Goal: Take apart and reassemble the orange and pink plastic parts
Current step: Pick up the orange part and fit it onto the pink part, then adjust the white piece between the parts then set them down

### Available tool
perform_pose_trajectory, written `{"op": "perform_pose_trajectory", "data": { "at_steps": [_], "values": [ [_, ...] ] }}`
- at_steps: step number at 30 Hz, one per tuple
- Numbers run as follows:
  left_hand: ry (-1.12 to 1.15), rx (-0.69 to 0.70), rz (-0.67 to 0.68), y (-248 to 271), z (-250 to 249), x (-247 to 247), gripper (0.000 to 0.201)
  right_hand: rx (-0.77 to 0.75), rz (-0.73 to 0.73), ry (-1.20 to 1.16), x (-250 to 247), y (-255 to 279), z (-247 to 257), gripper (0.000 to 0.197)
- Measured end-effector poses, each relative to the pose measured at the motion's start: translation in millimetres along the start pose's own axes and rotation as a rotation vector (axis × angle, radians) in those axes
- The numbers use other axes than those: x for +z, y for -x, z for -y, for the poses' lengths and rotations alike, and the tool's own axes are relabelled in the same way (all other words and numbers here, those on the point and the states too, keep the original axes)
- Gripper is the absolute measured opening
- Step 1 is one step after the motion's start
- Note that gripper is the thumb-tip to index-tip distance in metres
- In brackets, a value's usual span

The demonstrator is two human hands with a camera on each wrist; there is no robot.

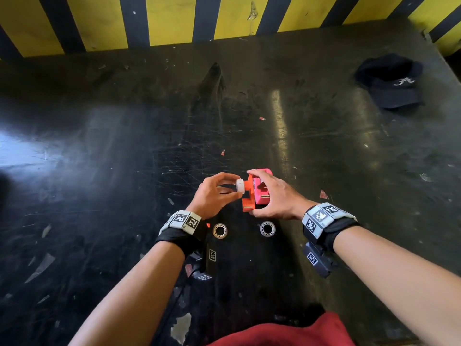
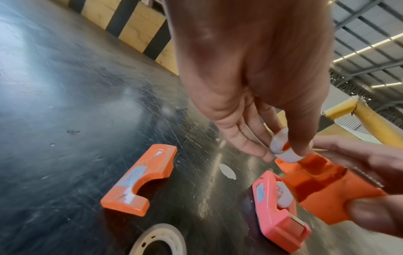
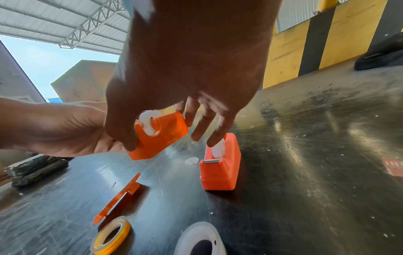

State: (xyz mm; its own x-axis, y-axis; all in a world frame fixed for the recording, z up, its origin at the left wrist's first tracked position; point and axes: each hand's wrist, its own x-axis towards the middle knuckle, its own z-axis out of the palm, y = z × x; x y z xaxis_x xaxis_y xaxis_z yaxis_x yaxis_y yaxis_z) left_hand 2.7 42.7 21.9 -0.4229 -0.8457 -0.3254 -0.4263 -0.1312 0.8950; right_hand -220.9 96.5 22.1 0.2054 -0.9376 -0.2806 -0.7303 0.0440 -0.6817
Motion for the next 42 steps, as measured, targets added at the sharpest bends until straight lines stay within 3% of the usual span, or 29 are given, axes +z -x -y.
{"op": "perform_pose_trajectory", "data": {
  "at_steps": [12,15,20,22,24,28,30,32,34,38,42],
  "values": [
    [0.012,0.014,0.001,0,-2,4,0.048,-0.049,0.008,0.003,-1,-2,11,0.104],
    [0.084,-0.014,-0.036,1,-3,6,0.059,-0.060,-0.013,-0.031,0,0,11,0.106],
    [0.132,-0.028,0.009,-3,-2,-10,0.066,-0.071,0.001,-0.039,-2,0,11,0.086],
    [-0.024,-0.022,-0.073,-3,1,-27,0.055,-0.052,0.003,-0.034,-4,-3,10,0.084],
    [-0.309,-0.031,-0.066,-4,11,-45,0.055,-0.030,0.012,-0.022,-5,-7,10,0.083],
    [-0.794,-0.234,0.204,2,35,-57,0.106,-0.015,0.026,0.016,-7,-16,9,0.083],
    [-0.916,-0.278,0.253,8,44,-52,0.128,-0.008,0.028,0.023,-5,-20,8,0.083],
    [-0.980,-0.252,0.252,14,54,-46,0.136,0.001,0.027,0.019,-3,-22,6,0.083],
    [-0.988,-0.200,0.212,19,62,-41,0.135,0.007,0.032,0.018,-2,-23,5,0.082],
    [-0.859,-0.146,0.115,21,64,-41,0.113,0.032,0.055,0.016,-4,-20,8,0.084],
    [-0.517,-0.042,0.034,19,39,-43,0.093,0.037,0.059,-0.006,-6,-17,9,0.084]
  ]
}}
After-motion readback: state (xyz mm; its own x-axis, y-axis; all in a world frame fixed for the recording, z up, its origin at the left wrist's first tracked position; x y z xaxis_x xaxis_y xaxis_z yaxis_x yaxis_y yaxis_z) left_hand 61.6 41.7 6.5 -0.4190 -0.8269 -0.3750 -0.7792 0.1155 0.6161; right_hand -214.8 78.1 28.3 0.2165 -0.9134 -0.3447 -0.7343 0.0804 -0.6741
